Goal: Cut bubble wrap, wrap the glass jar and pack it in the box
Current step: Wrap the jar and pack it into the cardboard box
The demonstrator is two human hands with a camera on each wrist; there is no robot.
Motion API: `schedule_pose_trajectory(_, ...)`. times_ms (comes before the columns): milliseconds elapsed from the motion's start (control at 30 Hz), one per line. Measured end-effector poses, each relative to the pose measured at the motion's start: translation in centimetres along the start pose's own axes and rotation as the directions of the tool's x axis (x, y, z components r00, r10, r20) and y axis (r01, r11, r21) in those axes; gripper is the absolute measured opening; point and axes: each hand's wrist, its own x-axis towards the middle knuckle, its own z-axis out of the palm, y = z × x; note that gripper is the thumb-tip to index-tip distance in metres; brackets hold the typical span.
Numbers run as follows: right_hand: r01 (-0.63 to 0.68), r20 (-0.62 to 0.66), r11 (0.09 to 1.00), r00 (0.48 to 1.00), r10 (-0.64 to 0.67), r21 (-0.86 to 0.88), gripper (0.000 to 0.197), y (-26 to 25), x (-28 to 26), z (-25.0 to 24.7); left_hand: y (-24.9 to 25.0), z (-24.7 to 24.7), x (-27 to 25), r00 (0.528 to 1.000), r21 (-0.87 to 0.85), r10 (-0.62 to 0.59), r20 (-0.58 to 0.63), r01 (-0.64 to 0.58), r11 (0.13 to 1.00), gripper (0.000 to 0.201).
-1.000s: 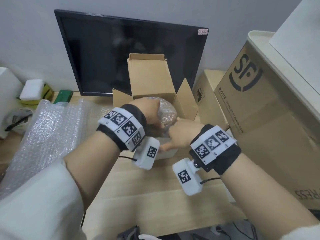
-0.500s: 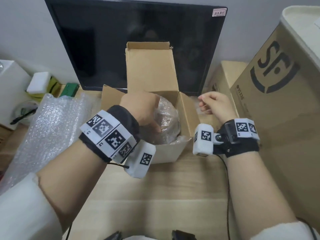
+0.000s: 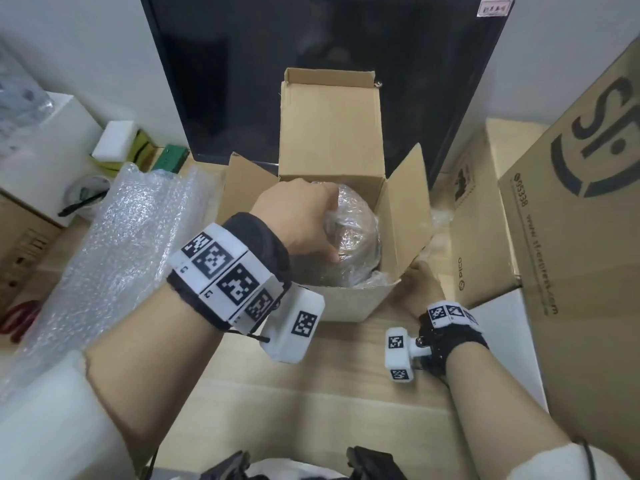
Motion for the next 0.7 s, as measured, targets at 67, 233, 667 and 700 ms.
schedule_pose_trajectory(67, -0.015, -0.008, 0.996, 1.0, 0.014, -0.089, 0.025, -0.7, -1.3, -0.4, 0.0, 0.2, -0.3, 1.0, -0.005, 0.009, -0.007, -0.009, 1.0, 0.067)
schedule_pose_trajectory(233, 0.092, -0.251, 0.91, 0.968, 0.015, 0.405, 0.033, -1.4, -4.5, -2.2, -0.9, 0.8, -0.9, 0.998, -0.089, 0.069, -0.006, -0.069, 0.994, 0.065)
schedule_pose_trajectory(667, 0.674, -0.607, 0.16, 0.725, -0.325, 0.721, 0.031, -16.6, -18.6, -13.8, -2.5, 1.4, -0.8, 0.985, -0.09, 0.17, -0.036, -0.173, 0.981, 0.067)
schedule_pose_trajectory(700, 0.676, -0.585, 0.199, 0.722, -0.369, 0.709, 0.032, -17.4, -18.8, -13.6, -2.7, 1.5, -0.6, 0.985, -0.077, 0.173, -0.023, -0.174, 0.982, 0.065)
